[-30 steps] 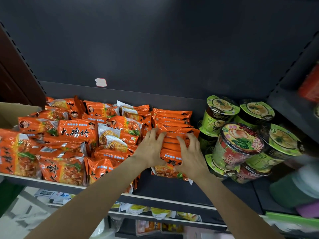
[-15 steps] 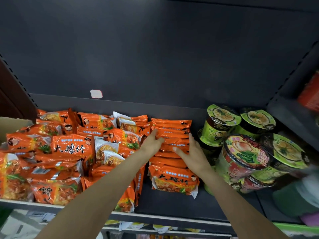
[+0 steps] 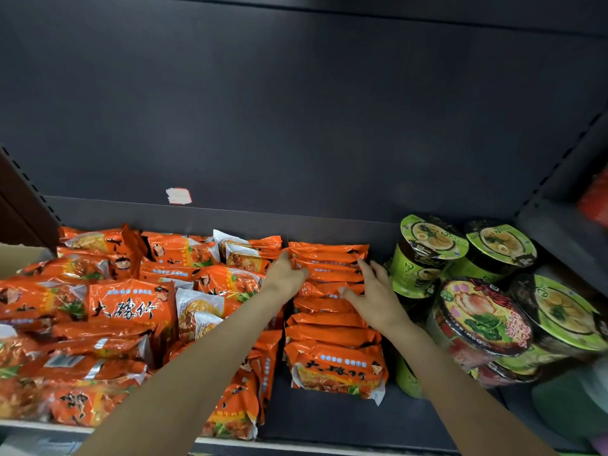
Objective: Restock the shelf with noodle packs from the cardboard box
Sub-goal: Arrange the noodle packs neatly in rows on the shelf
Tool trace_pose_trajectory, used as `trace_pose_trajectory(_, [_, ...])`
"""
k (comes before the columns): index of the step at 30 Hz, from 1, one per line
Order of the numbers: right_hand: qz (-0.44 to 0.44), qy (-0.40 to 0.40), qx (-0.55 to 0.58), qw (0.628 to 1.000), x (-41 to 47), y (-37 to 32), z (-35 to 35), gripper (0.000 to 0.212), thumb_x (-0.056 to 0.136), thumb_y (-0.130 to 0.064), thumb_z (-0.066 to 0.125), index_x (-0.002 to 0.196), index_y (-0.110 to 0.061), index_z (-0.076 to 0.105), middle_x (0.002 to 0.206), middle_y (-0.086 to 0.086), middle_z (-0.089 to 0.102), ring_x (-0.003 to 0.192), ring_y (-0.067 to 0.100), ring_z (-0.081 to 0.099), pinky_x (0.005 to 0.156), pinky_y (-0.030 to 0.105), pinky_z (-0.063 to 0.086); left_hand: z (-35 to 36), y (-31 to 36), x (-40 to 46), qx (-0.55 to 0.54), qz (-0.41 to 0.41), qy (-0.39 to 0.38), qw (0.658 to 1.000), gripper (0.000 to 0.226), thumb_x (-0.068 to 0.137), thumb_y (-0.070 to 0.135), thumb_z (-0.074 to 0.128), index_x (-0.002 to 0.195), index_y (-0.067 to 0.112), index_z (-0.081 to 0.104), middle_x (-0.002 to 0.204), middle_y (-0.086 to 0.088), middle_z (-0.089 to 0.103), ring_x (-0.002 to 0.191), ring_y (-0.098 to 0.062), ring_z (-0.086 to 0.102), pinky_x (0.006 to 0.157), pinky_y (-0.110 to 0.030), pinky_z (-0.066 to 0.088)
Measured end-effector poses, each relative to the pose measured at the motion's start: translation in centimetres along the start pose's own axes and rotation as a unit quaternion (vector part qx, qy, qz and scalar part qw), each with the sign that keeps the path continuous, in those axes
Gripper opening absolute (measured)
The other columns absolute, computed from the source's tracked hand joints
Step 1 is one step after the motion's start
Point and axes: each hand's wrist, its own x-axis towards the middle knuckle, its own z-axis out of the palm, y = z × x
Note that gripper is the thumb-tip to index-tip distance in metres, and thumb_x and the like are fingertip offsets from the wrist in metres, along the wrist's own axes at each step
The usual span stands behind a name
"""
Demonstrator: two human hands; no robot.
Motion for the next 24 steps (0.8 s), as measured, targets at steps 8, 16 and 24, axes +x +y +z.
trace_pose_trajectory(8, [-0.013,-0.012,-0.076,0.997,1.6,-0.3,0.6,0.079,0.09,-0.046,0.055,0.15,-0.02,0.011,0.157,0.003,-0.003,0.145,0.025,0.002,0.117,0.04,0.019,0.8,1.0,0.9,0.066,0.026,-0.032,0.997,0.034,0.091,0.021,0.056,0.124,0.011,0.054,0.117,-0.003,0.058,0.112,-0.02,0.055,0.087,-0.024,0.04])
trace_pose_trajectory(16, [-0.079,-0.037,-0.168,0.982,3.2,-0.9,0.5,0.082,0.091,-0.05,0.05,0.151,-0.02,0.004,0.159,0.0,-0.008,0.146,0.017,-0.008,0.12,0.037,0.004,0.1,1.6,2.0,0.157,0.059,0.028,0.986,0.054,0.094,0.015,0.05,0.142,-0.001,0.029,0.143,-0.016,0.027,0.13,-0.03,0.039,0.107,-0.027,0.028])
trace_pose_trajectory(24, [-0.047,-0.018,-0.275,0.96,3.6,-0.6,0.4,0.078,0.089,-0.062,0.039,0.15,-0.02,0.014,0.159,0.003,0.007,0.146,0.017,0.007,0.119,0.041,0.001,0.5,1.5,4.2,0.24,0.06,-0.016,0.969,0.033,0.095,0.01,0.042,0.124,0.0,0.05,0.136,-0.018,0.035,0.129,-0.028,0.035,0.108,-0.028,0.027])
